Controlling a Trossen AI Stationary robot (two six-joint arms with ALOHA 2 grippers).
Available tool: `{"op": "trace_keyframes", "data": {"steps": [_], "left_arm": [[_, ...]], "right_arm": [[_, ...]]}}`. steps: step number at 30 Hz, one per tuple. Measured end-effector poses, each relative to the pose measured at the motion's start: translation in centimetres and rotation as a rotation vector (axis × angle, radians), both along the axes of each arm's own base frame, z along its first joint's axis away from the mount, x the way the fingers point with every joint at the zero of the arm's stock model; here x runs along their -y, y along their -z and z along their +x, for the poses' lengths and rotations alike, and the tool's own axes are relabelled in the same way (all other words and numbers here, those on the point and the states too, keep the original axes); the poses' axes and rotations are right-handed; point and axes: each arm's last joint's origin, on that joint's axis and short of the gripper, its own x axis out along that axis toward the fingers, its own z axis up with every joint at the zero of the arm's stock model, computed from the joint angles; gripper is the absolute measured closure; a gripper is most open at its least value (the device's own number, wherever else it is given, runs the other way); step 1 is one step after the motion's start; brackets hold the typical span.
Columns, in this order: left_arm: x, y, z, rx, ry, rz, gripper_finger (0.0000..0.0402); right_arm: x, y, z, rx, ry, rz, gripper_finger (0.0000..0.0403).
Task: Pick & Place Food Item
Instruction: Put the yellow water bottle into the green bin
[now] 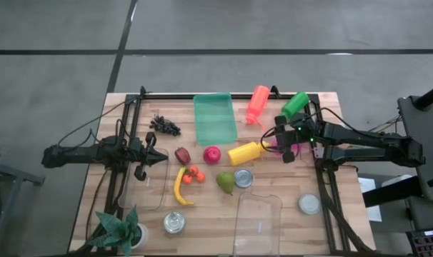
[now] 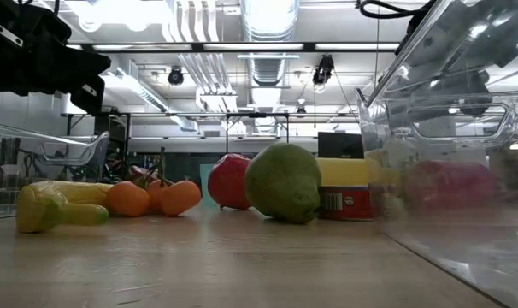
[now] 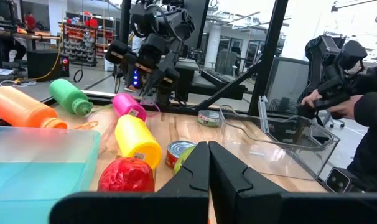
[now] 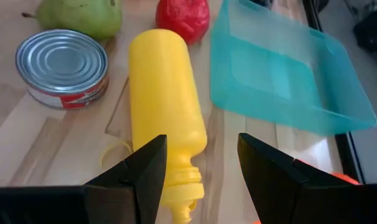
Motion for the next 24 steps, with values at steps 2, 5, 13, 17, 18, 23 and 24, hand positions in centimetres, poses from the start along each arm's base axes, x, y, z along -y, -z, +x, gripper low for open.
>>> {"op": "trace_keyframes", "data": {"steps": [2, 5, 13, 17, 18, 23, 24], "left_arm": [[0.0, 0.0, 0.0, 0.000, 0.000, 0.000, 0.0401], [0.0, 0.0, 0.0, 0.000, 0.000, 0.000, 0.0401], [0.0, 0.0, 0.0, 0.000, 0.000, 0.000, 0.0401], [0.0, 0.0, 0.0, 0.000, 0.000, 0.000, 0.0401], [0.0, 0.0, 0.0, 0.000, 0.000, 0.000, 0.0401], [0.0, 0.0, 0.0, 0.000, 0.000, 0.000, 0.0401], [0.0, 0.0, 0.0, 0.000, 0.000, 0.000, 0.0401]], "right_arm": [[0.0, 0.2, -0.1, -0.007, 0.015, 0.018, 0.0209], [0.0, 0.6, -0.2, -0.020, 0.016, 0.019, 0.0208], [-0.1, 1.2, -0.3, -0.018, 0.050, 0.073, 0.0139], [-0.1, 1.5, -0.3, -0.016, 0.056, 0.067, 0.0096], [-0.1, 1.5, -0.4, -0.019, 0.057, 0.067, 0.0090], [0.0, 1.7, -0.5, -0.024, 0.062, 0.068, 0.0083], [0.0, 1.8, -0.5, -0.026, 0.062, 0.066, 0.0083]]}}
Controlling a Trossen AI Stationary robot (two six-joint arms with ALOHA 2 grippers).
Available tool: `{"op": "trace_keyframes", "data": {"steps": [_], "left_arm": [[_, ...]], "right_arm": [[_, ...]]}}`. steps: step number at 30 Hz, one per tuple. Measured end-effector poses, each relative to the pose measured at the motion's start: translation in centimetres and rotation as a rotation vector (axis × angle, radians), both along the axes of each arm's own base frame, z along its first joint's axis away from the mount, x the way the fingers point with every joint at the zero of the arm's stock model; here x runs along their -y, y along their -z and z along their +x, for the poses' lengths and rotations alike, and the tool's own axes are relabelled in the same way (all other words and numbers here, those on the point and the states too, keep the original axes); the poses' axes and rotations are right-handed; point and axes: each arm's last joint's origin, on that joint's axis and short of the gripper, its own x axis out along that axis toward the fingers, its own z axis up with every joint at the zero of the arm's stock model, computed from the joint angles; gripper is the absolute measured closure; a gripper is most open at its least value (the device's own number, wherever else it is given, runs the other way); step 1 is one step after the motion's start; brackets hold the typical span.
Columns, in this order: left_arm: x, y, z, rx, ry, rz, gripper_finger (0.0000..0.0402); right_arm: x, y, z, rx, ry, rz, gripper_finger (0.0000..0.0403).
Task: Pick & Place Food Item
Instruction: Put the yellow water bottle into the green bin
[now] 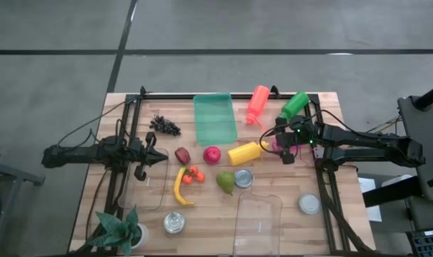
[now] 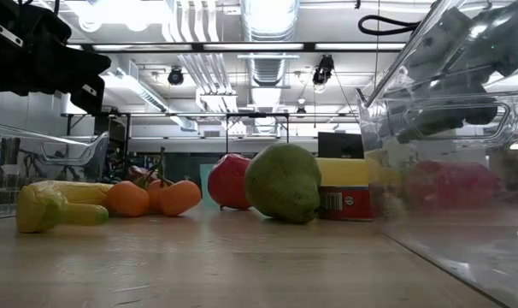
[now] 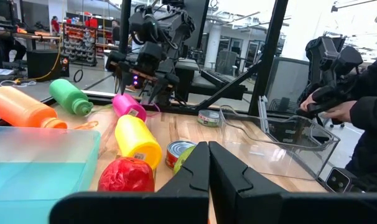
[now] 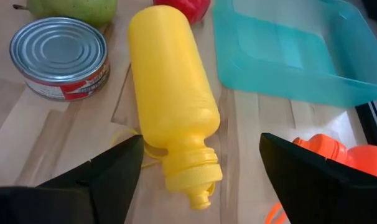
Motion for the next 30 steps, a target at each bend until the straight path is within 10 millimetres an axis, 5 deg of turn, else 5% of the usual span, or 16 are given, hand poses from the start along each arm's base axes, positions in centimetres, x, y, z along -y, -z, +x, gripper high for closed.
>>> {"op": "trace_keyframes", "data": {"steps": [17, 30], "left_arm": [[0.0, 0.0, 0.0, 0.000, 0.000, 0.000, 0.0401], [0.0, 0.0, 0.0, 0.000, 0.000, 0.000, 0.0401]], "right_arm": [[2.2, 3.7, 2.2, -0.168, 0.037, 0.049, 0.0083], [2.4, 4.5, 2.7, -0.198, 0.003, 0.070, 0.0083]]}}
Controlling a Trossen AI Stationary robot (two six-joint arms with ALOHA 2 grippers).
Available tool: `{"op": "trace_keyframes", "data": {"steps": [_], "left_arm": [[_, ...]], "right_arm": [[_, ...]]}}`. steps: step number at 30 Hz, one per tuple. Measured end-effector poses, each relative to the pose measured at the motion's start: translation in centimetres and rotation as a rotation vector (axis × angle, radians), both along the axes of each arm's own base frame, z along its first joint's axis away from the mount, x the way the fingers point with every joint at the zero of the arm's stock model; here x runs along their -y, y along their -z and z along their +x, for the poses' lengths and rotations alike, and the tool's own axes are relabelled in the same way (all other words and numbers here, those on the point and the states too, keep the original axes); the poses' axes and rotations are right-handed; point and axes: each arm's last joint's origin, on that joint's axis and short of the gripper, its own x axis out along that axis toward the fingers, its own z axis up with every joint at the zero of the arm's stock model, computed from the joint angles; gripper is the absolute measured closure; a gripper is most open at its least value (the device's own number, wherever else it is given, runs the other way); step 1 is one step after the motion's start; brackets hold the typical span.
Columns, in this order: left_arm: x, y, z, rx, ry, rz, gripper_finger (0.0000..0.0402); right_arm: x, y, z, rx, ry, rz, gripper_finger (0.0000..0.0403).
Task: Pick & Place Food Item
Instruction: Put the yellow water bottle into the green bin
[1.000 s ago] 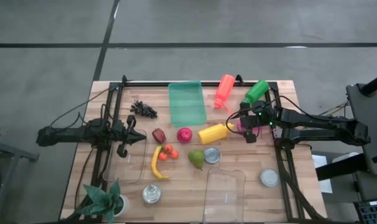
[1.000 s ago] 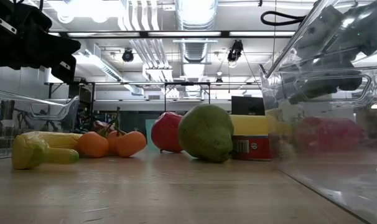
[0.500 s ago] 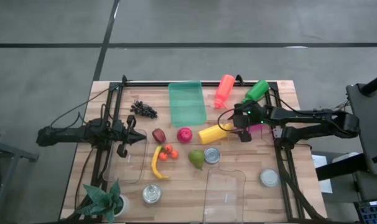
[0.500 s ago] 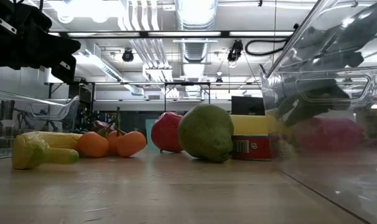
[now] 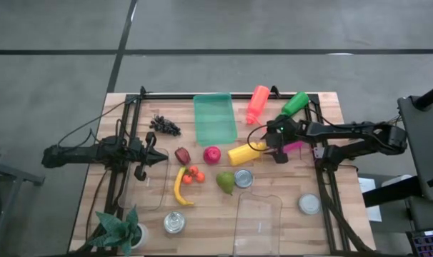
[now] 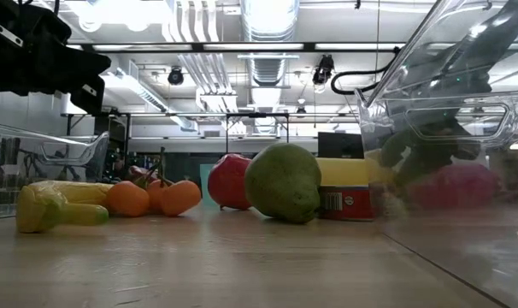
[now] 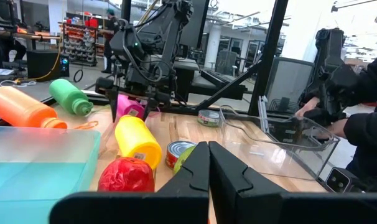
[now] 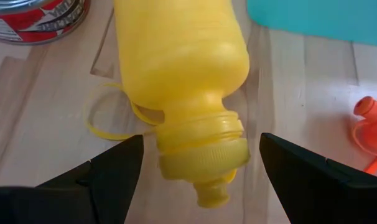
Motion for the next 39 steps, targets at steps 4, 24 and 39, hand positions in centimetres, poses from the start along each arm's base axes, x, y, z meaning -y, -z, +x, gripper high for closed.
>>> {"op": "trace_keyframes", "data": {"steps": [4, 24, 39], "left_arm": [[0.0, 0.0, 0.0, -0.001, 0.000, 0.000, 0.0401], [0.0, 0.0, 0.0, -0.001, 0.000, 0.000, 0.0401], [0.0, 0.0, 0.0, 0.000, 0.000, 0.000, 0.0401]], "right_arm": [[0.1, 0.3, 0.1, -0.007, 0.000, 0.003, 0.0083], [0.2, 0.6, 0.5, -0.031, -0.018, 0.000, 0.0189], [0.6, -0.9, 1.3, -0.045, 0.000, 0.020, 0.0194]]}}
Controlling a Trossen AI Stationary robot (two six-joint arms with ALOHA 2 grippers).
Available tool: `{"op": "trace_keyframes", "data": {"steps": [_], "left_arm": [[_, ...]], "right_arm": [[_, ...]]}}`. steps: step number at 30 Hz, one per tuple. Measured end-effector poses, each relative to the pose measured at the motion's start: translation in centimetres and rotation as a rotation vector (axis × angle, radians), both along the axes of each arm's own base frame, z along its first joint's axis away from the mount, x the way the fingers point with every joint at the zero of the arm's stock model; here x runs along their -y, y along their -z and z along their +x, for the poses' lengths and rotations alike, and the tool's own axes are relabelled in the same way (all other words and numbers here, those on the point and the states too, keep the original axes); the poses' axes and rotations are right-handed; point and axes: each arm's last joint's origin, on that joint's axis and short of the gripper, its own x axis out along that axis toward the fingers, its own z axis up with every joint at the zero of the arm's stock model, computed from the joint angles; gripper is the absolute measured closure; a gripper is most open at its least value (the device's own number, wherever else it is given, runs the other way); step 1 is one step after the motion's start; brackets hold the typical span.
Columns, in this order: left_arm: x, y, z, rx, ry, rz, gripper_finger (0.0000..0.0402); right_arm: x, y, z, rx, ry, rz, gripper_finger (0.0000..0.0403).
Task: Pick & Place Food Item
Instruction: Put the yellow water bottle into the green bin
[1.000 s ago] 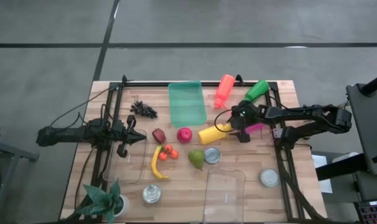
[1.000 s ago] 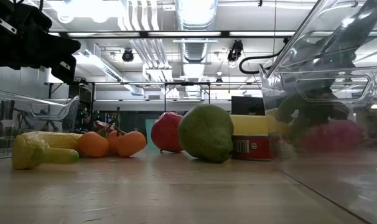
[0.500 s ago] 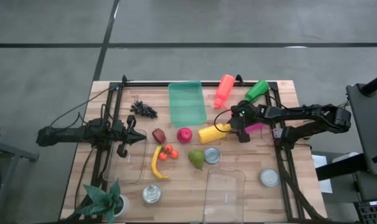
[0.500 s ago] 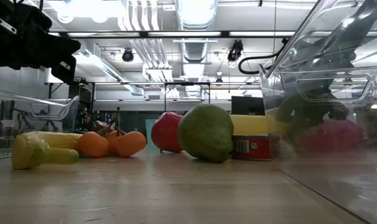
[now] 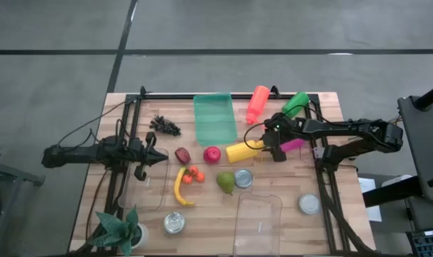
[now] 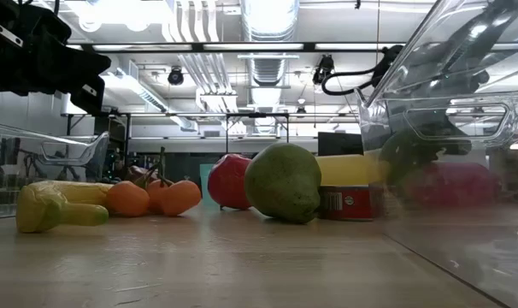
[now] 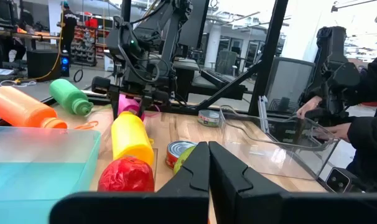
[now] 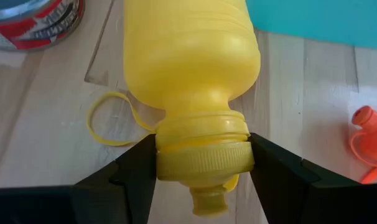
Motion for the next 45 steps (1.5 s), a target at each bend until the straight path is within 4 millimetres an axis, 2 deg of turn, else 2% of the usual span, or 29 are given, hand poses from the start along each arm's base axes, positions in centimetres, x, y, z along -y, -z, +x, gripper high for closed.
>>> {"op": "trace_keyframes", "data": {"steps": [15, 24, 30, 35, 43, 45], "left_arm": [[0.0, 0.0, 0.0, 0.000, 0.000, 0.000, 0.0401], [0.0, 0.0, 0.0, 0.000, 0.000, 0.000, 0.0401], [0.0, 0.0, 0.0, 0.000, 0.000, 0.000, 0.0401], [0.0, 0.0, 0.0, 0.000, 0.000, 0.000, 0.0401], [0.0, 0.0, 0.0, 0.000, 0.000, 0.000, 0.0401], [0.0, 0.0, 0.0, 0.000, 0.000, 0.000, 0.0401]], "right_arm": [[0.7, -6.2, 1.4, -0.132, 0.014, 0.058, 0.0174], [0.9, -11.6, 1.7, -0.164, 0.141, 0.110, 0.0173], [1.3, -14.5, 2.3, -0.229, 0.241, 0.136, 0.0173], [1.8, -15.6, 3.3, -0.379, 0.283, 0.206, 0.0172], [2.5, -16.1, 5.1, -0.680, 0.412, 0.336, 0.0172], [2.9, -16.1, 5.9, -0.673, 0.459, 0.350, 0.0172]]}}
